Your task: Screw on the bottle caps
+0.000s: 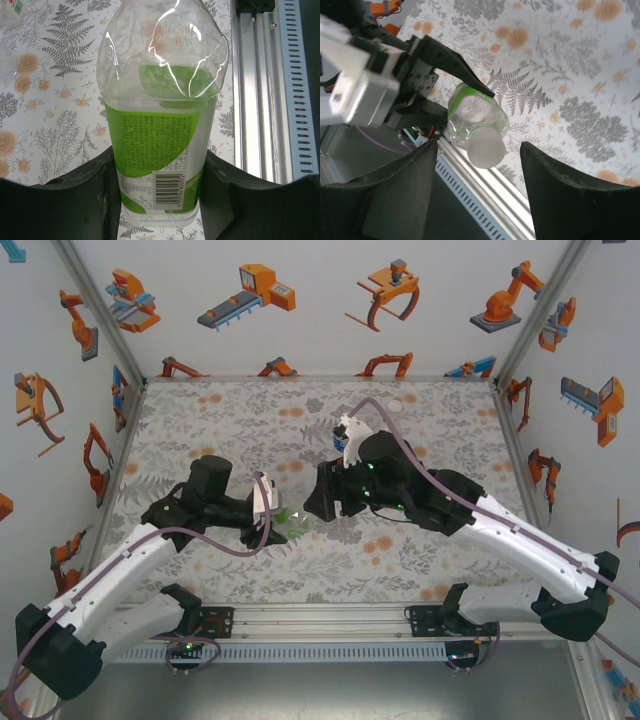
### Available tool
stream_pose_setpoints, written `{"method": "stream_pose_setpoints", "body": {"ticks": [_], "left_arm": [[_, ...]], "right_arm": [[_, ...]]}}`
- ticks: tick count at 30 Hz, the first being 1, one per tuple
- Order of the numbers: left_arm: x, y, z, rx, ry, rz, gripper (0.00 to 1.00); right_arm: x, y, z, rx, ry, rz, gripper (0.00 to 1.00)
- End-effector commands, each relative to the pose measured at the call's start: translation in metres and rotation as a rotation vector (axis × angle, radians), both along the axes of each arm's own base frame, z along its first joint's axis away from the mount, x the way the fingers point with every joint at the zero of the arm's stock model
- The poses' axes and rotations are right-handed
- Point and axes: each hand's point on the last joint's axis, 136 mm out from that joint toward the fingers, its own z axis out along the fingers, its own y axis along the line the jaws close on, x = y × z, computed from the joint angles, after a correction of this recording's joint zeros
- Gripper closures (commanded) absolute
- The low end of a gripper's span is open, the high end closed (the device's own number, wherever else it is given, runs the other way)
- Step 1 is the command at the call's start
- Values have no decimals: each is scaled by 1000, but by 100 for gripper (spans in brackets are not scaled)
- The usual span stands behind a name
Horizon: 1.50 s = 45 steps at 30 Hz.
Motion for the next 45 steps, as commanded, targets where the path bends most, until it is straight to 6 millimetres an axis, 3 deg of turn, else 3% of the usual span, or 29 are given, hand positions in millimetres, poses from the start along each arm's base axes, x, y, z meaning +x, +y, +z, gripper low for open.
{"method": "stream_pose_setpoints", "body": {"ticks": [1, 3, 6, 10, 15, 19, 27, 45], "left_arm": [[-2, -4, 17, -46, -17, -35, 100], [-3, -5, 17, -48, -18, -40, 100], [-3, -5, 17, -48, -16, -41, 100], [-2, -4, 16, -42, -16, -37, 100], [0, -4, 15, -37, -19, -28, 100], [1, -5, 14, -34, -15, -28, 100], [2, -5, 14, -32, -11, -25, 100], [2, -5, 13, -29, -8, -25, 100]], "right_arm": [[-11, 1, 32, 31, -233, 151, 39], [-17, 0, 32, 29, -287, 197, 40], [-8, -7, 28, 29, -267, 121, 46], [17, -30, 14, 104, -30, -202, 54], [9, -33, -5, 215, 257, -328, 52], [4, -31, -21, 269, 392, -379, 51], [2, -30, -38, 277, 498, -407, 50], [5, -17, -40, 268, 556, -385, 58]]}}
